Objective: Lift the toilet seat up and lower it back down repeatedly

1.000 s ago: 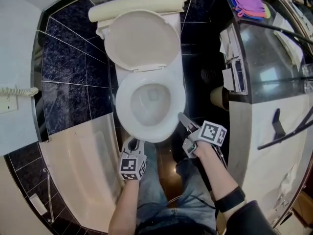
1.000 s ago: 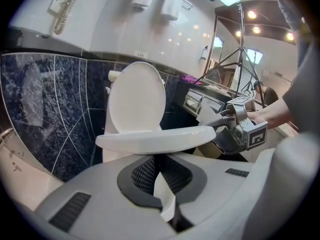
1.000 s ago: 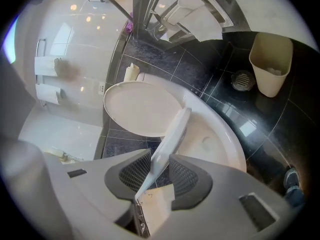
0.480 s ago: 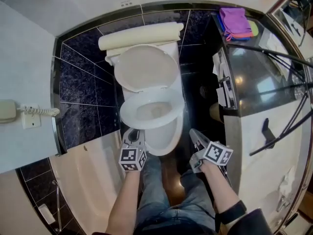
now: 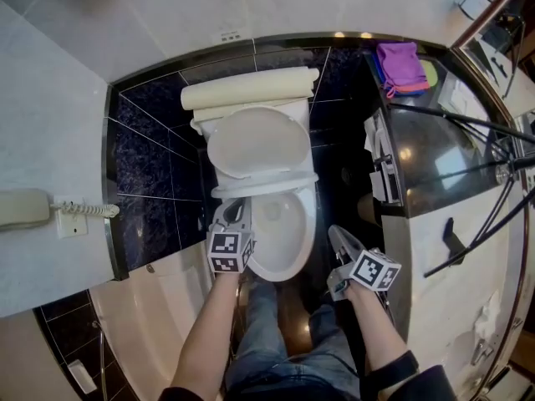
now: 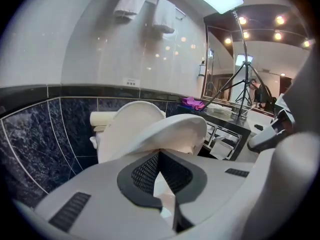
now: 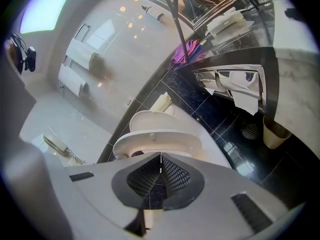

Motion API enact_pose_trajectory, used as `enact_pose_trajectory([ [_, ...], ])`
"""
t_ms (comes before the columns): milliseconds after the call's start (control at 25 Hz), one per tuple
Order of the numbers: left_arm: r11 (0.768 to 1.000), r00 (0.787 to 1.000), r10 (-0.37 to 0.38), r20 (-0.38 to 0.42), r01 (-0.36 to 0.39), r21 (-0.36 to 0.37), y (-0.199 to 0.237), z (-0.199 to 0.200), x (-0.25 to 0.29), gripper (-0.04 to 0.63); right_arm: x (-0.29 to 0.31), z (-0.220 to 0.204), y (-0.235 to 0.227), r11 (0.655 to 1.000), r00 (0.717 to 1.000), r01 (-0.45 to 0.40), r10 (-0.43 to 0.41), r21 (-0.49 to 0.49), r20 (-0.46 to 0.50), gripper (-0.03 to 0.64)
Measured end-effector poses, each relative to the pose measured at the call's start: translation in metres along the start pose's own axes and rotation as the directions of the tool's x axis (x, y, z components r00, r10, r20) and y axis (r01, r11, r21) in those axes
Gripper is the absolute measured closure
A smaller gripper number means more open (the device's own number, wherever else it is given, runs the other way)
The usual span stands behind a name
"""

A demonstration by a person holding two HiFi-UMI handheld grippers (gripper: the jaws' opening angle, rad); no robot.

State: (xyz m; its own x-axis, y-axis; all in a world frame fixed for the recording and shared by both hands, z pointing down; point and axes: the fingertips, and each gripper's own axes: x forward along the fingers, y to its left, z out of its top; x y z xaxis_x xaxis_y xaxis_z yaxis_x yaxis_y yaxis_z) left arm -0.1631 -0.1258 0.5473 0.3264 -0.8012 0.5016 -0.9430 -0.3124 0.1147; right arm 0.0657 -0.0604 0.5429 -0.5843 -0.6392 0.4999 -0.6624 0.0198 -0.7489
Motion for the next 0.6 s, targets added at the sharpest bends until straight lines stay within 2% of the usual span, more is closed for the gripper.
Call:
enact_pose_trajectory([
  [280,1.000,1.000,0.001,0.022,-0.001,0.027,0.030,0.033,0.037,0.595,0.003,0.009,0.010,1.000,0.999,0.018,-0.018,0.003,0.035,0.611],
  [400,0.999,1.000,-0.002,0.020,0.001,0.045,0.039,0.045,0.052,0.595,-0.005,0.020,0.015,0.999,0.998,0.036,-0.034,-0.030,0.044,0.611],
  [600,0.998,1.000,0.005,0.003,-0.005,0.066,0.052,0.053,0.061,0.595,-0.008,0.025,0.011,0.999,0.997,0.044,-0.043,-0.017,0.066,0.611],
])
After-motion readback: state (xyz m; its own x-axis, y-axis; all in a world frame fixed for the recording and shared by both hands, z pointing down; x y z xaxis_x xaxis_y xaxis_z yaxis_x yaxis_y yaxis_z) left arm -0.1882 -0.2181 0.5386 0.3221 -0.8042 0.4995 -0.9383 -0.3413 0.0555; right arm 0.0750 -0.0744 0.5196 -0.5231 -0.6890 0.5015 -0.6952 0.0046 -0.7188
